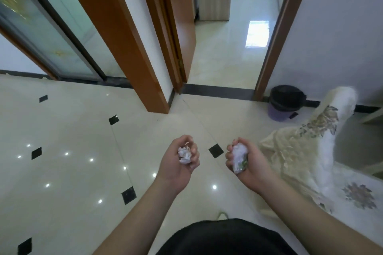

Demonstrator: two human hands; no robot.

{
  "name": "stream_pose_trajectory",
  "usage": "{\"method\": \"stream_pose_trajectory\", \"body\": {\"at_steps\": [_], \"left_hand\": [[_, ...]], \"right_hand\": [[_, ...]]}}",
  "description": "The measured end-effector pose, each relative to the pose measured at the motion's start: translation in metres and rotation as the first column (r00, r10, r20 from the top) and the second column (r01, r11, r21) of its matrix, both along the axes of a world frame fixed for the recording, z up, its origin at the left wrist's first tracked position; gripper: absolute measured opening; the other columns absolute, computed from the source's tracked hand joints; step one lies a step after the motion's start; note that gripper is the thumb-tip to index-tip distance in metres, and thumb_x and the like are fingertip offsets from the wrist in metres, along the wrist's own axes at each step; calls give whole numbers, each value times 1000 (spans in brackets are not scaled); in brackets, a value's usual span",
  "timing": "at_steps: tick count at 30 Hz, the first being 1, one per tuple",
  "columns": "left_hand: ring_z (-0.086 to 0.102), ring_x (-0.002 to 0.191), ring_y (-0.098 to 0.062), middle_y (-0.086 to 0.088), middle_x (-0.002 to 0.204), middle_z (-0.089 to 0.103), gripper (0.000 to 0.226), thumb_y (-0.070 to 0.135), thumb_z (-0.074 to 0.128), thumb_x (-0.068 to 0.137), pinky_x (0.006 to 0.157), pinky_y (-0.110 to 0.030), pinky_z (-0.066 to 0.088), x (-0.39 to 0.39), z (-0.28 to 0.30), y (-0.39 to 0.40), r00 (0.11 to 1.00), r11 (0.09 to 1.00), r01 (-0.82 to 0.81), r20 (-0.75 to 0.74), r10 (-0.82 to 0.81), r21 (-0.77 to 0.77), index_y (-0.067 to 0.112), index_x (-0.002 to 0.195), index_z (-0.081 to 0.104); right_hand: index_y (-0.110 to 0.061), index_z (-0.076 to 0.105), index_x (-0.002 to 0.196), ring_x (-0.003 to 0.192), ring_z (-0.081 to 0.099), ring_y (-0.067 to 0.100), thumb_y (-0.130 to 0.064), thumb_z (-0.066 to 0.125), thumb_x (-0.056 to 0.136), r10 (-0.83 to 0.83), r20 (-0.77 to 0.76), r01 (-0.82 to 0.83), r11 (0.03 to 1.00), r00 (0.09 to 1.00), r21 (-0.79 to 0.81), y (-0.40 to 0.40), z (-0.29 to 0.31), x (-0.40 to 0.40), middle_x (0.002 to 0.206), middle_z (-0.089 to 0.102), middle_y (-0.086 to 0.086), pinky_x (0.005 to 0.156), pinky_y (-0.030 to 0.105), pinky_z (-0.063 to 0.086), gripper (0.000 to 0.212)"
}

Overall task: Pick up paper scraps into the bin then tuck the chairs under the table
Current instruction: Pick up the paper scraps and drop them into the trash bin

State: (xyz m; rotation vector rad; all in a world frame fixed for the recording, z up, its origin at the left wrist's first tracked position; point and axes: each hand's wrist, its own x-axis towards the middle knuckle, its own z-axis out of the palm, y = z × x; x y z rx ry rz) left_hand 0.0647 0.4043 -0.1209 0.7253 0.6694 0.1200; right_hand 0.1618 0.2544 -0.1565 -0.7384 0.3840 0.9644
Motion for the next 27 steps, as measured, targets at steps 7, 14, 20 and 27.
{"method": "stream_pose_trajectory", "body": {"at_steps": [7,14,20,27], "left_hand": [[32,38,-9,-2,56,46,10,16,49,81,38,-20,14,103,-8,49,997,997,75,29,-74,-20,13,72,50],[34,43,-11,-2,57,46,10,20,51,81,44,-22,22,223,-22,106,973,973,231,7,-231,9,14,73,52],[43,47,-12,-4,60,49,8,21,55,78,47,-22,32,335,-17,130,909,908,416,-20,-416,55,15,75,53],[43,45,-11,-3,59,50,19,17,48,89,43,-19,33,456,-8,89,799,799,601,-9,-601,-1,15,71,54]], "right_hand": [[-15,50,69,49,47,13,-23,52,85,-75,88,76,997,993,-3,40,-2,90,64,51,3,43,21,39,17],[-15,52,69,51,47,14,-23,58,76,-267,61,272,958,962,-92,81,-12,191,66,51,3,44,20,41,12],[-14,52,70,49,49,14,-23,49,91,-421,92,430,897,902,-107,105,11,267,64,53,4,44,20,42,23],[-14,53,70,51,49,15,-23,52,89,-608,98,614,766,788,-188,64,13,347,64,53,4,45,21,43,21]]}}
